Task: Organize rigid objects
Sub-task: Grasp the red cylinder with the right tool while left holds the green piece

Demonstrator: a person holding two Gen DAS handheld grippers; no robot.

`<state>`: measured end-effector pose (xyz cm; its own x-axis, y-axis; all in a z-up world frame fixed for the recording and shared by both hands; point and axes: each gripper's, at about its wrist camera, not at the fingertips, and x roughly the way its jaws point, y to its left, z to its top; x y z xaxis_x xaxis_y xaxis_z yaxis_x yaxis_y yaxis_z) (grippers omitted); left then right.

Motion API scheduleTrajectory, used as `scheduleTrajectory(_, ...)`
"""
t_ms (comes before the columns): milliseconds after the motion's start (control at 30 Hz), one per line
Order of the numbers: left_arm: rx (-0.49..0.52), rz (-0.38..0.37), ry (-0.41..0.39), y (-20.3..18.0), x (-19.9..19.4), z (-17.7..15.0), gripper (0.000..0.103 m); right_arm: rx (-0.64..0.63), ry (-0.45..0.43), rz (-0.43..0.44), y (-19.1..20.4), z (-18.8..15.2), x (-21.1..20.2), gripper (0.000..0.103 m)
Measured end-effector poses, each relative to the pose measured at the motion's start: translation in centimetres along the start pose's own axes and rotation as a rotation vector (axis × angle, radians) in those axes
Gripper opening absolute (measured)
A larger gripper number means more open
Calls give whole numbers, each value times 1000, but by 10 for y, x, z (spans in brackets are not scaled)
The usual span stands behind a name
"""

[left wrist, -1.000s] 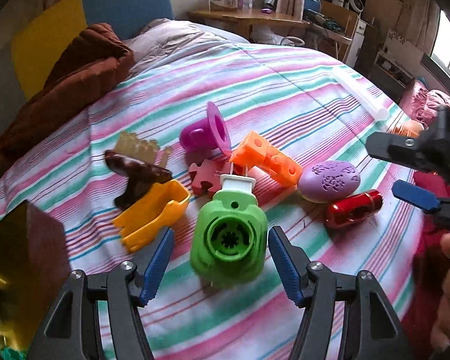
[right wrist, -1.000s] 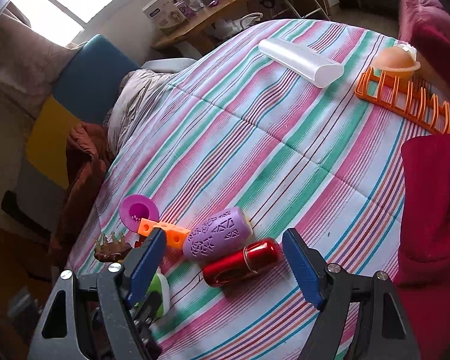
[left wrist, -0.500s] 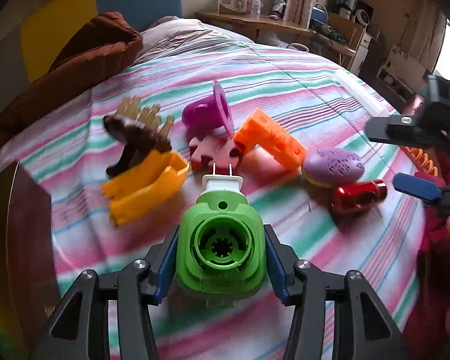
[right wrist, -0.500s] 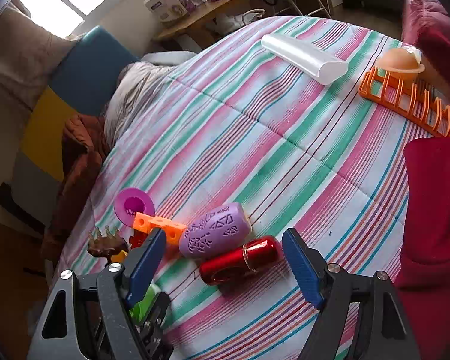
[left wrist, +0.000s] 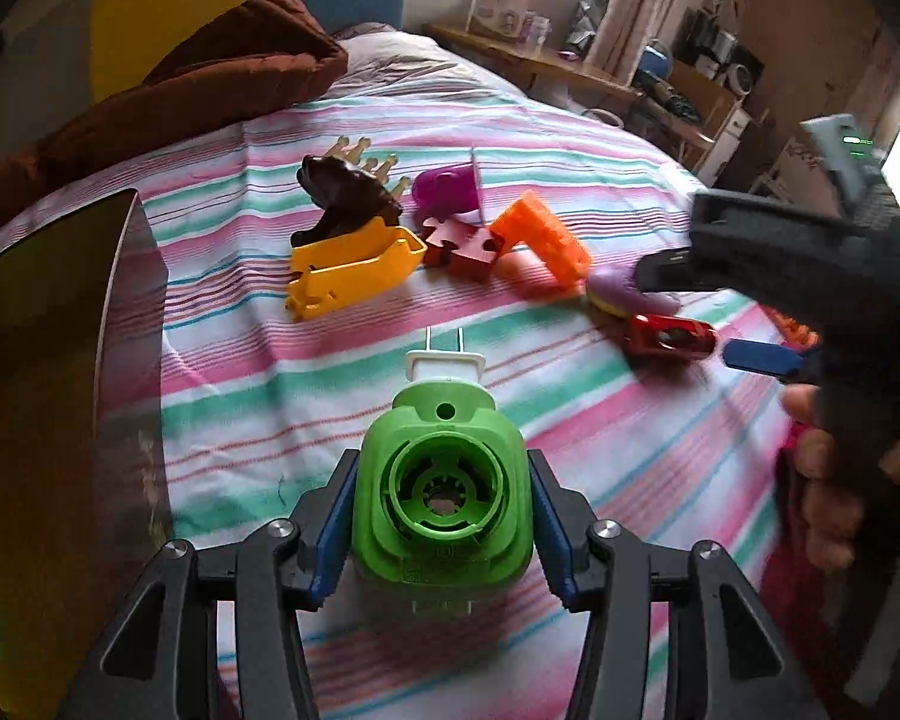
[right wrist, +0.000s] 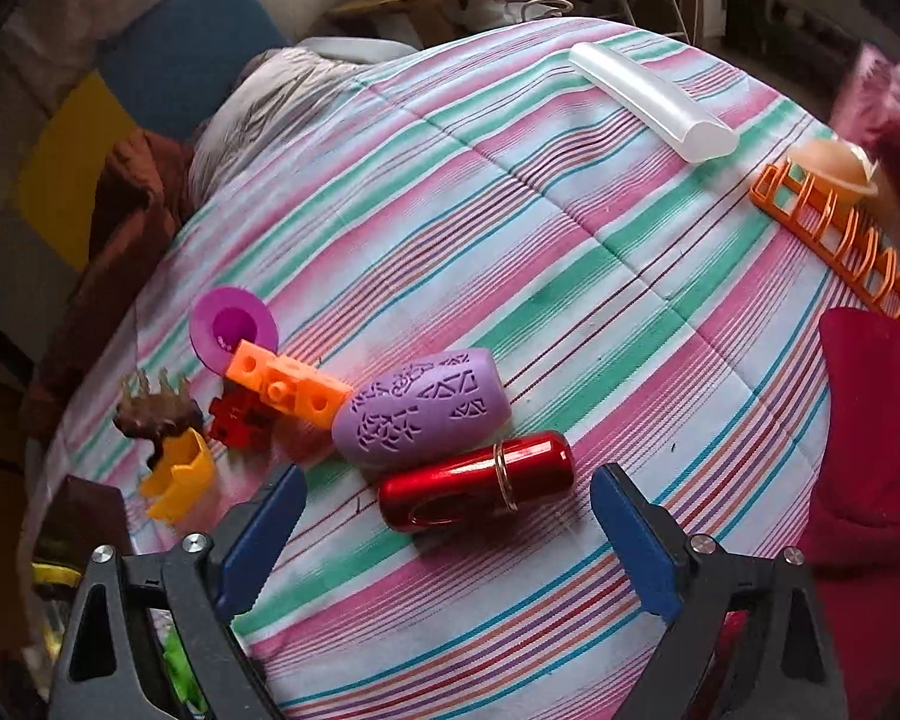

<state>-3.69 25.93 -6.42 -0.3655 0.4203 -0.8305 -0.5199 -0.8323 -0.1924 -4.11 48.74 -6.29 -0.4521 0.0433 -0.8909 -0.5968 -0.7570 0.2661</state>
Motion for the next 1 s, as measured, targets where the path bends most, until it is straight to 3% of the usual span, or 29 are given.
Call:
scheduleTrajectory(367, 57, -58, -85, -4, -46, -22, 53, -94, 34, -66, 8, -5, 10, 95)
scheduleTrajectory(600, 39, -76, -150, 14, -83, -32, 53, -130, 47, -104, 12, -6, 15, 81)
scheduleTrajectory(800, 20, -50, -205, 39, -113, -41, 53, -153, 53, -132, 13, -7, 17, 76)
scheduleTrajectory(1000, -43, -7, -196, 77, -123, -55, 53, -172, 53, -148, 13, -9, 15, 76)
